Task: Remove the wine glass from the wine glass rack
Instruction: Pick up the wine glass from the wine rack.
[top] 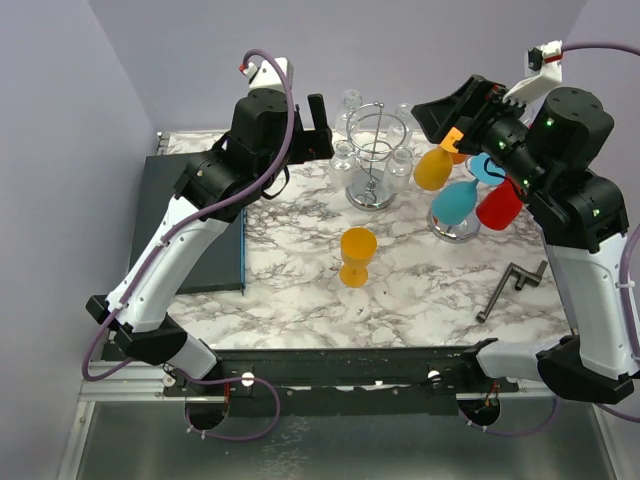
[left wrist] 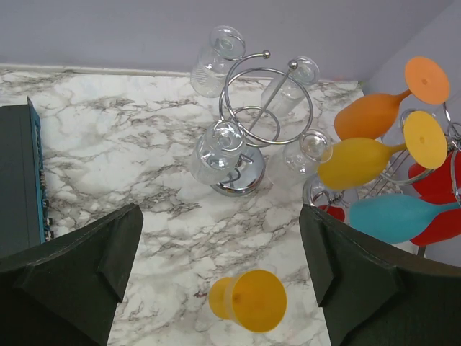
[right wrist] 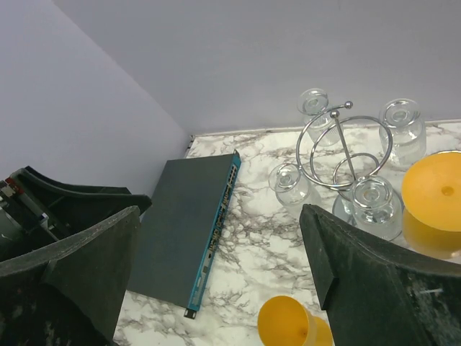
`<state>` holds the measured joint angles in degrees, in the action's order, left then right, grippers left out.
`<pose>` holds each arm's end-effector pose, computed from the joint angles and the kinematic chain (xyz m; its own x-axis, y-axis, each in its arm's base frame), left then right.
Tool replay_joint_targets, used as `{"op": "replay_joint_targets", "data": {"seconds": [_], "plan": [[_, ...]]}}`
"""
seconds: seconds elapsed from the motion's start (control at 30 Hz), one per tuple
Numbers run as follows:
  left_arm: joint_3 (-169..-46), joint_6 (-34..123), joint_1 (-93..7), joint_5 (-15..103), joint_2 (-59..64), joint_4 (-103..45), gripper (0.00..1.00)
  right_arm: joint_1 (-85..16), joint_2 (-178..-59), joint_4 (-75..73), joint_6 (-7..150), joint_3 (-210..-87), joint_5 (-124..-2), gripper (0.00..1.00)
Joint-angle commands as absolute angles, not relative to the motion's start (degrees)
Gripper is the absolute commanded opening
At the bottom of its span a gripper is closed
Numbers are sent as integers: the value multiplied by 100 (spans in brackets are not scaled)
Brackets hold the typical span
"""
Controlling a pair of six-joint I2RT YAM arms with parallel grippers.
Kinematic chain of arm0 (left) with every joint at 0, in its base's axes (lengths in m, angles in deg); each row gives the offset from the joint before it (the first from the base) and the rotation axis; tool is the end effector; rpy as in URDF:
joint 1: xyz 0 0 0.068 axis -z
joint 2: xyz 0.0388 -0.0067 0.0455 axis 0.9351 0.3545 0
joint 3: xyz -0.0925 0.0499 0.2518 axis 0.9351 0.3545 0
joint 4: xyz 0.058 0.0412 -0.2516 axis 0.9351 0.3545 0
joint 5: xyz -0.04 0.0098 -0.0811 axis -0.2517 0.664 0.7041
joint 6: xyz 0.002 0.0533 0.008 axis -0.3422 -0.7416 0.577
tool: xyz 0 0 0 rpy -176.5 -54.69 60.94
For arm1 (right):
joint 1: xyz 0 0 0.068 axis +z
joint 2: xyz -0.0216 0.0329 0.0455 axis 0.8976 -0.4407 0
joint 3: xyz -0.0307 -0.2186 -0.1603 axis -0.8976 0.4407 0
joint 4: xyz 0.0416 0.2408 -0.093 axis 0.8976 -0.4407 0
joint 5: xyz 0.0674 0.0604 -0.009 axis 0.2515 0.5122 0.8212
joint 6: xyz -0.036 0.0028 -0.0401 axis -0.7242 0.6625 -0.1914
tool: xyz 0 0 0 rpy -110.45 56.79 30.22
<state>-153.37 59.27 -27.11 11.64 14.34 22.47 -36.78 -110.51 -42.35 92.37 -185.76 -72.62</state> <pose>0.2212 -0.1805 0.5221 -0.3523 -0.2279 -0.9077 0.1894 0.9325 -0.3077 0.1810 0.0910 0.5655 -0.2210 0.4076 -0.8860 -0.3586 0.8108 0.4625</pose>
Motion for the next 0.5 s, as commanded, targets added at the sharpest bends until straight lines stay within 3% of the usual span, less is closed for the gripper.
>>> {"op": "replay_joint_targets", "data": {"seconds": [0.0,0.47], "plan": [[-15144,6087,-2687,981,1316,2146,99,-3634,-10932,-4372,9298,-18468,-7240,100],[-13973,6165,-2779,2178,765,1154,99,-3663,-11372,-5163,9243,-18896,-7740,100]]}}
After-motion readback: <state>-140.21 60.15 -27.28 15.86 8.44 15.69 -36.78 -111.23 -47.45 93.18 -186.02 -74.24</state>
